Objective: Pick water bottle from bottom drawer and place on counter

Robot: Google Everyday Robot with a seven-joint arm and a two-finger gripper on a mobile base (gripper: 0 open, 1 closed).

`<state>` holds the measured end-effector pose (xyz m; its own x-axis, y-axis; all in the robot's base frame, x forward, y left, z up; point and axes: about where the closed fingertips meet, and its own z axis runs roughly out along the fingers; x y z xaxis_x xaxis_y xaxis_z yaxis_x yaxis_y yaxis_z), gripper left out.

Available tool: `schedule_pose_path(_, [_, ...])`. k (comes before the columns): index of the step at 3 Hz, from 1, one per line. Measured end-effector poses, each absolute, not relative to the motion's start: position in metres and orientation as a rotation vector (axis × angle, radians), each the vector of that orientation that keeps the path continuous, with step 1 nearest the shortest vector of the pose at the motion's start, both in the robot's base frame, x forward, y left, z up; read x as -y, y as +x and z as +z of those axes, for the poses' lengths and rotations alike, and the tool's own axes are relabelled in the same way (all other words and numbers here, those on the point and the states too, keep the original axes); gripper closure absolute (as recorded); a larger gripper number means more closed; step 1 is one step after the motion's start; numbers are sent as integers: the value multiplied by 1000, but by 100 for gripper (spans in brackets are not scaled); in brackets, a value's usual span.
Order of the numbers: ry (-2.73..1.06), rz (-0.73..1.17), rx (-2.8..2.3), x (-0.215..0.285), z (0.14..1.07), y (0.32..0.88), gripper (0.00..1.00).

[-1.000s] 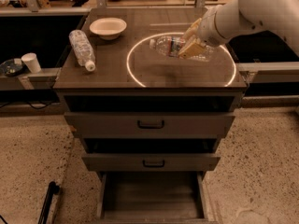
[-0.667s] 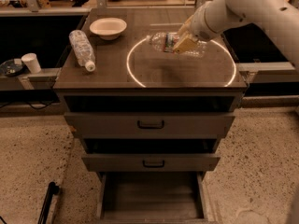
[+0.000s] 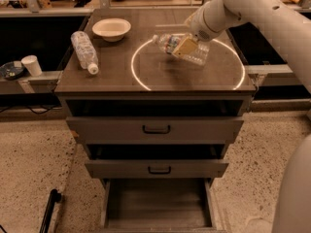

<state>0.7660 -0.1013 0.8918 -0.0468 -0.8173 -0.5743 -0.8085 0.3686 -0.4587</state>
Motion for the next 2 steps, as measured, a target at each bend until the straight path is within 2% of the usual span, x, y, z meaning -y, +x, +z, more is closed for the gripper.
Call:
schedule_pose_path(1, [-1421, -14, -1829, 101, 892, 766, 0])
schedule_pose_path(2, [-1421, -14, -1829, 101, 892, 766, 0])
